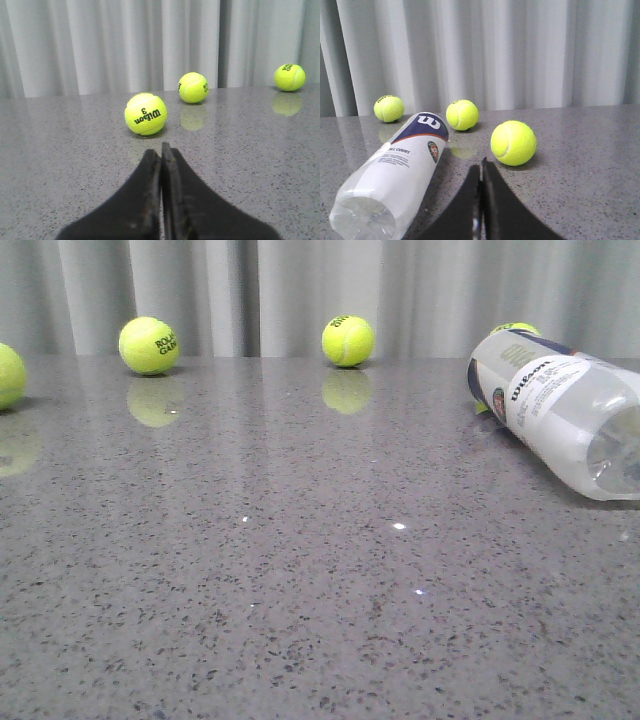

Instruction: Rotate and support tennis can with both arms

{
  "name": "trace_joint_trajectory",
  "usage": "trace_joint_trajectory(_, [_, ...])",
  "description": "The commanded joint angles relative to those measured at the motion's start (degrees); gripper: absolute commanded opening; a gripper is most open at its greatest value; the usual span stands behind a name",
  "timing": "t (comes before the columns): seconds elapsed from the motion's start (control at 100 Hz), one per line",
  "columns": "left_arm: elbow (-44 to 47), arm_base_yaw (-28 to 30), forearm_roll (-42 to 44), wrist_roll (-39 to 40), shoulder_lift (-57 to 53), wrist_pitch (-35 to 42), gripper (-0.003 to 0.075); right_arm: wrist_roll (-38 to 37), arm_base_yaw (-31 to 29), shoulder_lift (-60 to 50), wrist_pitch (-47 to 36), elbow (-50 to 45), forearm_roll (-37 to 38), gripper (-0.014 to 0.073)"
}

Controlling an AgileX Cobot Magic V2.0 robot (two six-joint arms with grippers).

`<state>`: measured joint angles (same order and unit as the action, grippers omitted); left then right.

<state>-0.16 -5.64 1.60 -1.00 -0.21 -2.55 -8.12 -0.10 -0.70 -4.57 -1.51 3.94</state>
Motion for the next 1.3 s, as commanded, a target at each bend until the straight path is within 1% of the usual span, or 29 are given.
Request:
trace_joint_trajectory(0.0, [2.72,0.14,-0.4,0.52,-2.19,4.74,-0.0021,0.08,0.07,-0.1,-5.0,1.1,0.45,-0.0068])
trace_joint_trajectory(0.22, [2.72,0.14,-0.4,0.52,-2.19,4.74,-0.0021,0.08,0.07,-0.1,-7.42,1.41,0.45,-0.0068])
trace_joint_trajectory(0.33, [2.72,0.14,-0.4,0.52,-2.19,4.74,-0.0021,0.08,0.07,-0.1,-4.62,4.46,0.45,-0.0068])
trace_joint_trajectory(0.49, [2.72,0.14,-0.4,0.52,-2.19,4.74,-0.0021,-0.02,0.07,0.84,5.1,13.05,0.08,-0.0068])
trace_joint_trajectory(0.61, [2.72,0.14,-0.4,0.52,-2.19,4.74,-0.0021,-0.02,0.07,4.74,14.29,21.71,0.08,-0.0068])
trace_joint_trajectory(0.75, [2.72,0.14,-0.4,0.52,-2.19,4.74,-0.0021,-0.02,0.07,12.96,25.96,32.24,0.08,-0.0068])
trace_joint_trajectory(0.94, [2.72,0.14,-0.4,0.52,-2.19,4.74,-0.0021,-0.02,0.07,27.25,41.66,45.94,-0.03,-0.0068])
trace_joint_trajectory(1.01, [2.72,0.14,-0.4,0.52,-2.19,4.74,-0.0021,-0.02,0.07,31.55,44.46,49.36,-0.03,-0.0068])
trace_joint_trajectory(1.08, [2.72,0.14,-0.4,0.52,-2.19,4.74,-0.0021,-0.02,0.07,34.87,45.02,51.2,-0.03,-0.0068])
trace_joint_trajectory(1.29, [2.72,0.14,-0.4,0.52,-2.19,4.74,-0.0021,0.03,0.07,40.62,46.97,51.39,-0.03,-0.0051])
